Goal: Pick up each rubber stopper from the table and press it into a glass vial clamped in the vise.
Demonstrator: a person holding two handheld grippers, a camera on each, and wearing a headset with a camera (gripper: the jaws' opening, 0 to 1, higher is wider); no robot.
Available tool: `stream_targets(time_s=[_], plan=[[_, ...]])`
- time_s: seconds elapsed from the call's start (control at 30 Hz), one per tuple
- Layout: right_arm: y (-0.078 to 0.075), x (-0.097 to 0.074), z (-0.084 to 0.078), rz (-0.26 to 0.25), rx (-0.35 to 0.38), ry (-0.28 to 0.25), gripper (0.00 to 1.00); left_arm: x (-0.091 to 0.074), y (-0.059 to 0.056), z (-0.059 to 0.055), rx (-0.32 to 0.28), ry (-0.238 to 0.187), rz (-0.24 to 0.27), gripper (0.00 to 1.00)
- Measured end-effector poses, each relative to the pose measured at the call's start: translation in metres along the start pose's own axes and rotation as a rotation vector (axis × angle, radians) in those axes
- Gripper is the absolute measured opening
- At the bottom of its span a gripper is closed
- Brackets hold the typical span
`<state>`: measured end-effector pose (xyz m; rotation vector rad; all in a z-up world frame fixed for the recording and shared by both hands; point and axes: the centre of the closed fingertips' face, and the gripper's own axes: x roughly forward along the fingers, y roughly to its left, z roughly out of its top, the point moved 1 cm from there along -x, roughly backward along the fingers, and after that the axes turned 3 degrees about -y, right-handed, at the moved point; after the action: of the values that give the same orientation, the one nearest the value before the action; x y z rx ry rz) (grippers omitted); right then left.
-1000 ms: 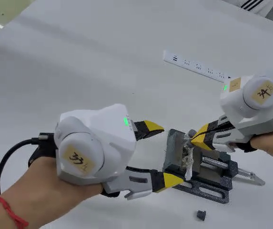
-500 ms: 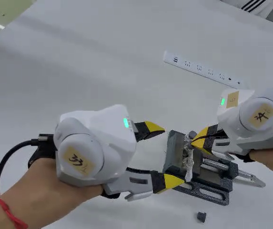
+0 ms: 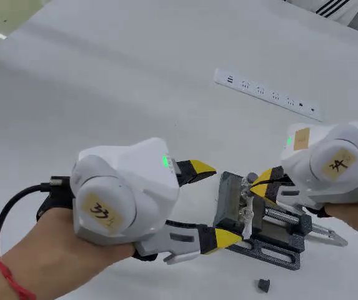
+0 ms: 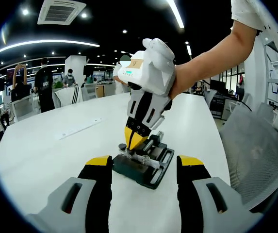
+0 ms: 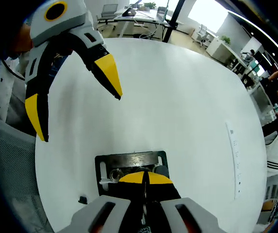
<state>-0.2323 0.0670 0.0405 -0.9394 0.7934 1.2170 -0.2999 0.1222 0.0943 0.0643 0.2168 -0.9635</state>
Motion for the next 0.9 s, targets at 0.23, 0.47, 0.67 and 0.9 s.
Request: stream_targets(time_s=[0.23, 0.47, 0.67, 0.9], plan=[[-0.001, 0.001, 0.0, 0.001, -0.013, 0.003, 0.0, -0.001, 0.001, -0.001, -0.005, 0.001, 0.001, 0.52], [0.0, 0.0, 0.004, 0.02, 0.061, -0.039, 0.0, -0.002, 0.0, -0.001, -0.005, 0.001, 0.002, 0.52], [-0.008, -0.007, 0.007, -0.001, 0.069, -0.052, 0.0, -0.005, 0.001, -0.001, -0.004, 0.005, 0.006, 0.52], [-0.013, -0.02, 0.002, -0.014, 0.111, -0.071, 0.0, -0.006, 0.001, -0.001, 0.002, 0.012, 0.006, 0.52]])
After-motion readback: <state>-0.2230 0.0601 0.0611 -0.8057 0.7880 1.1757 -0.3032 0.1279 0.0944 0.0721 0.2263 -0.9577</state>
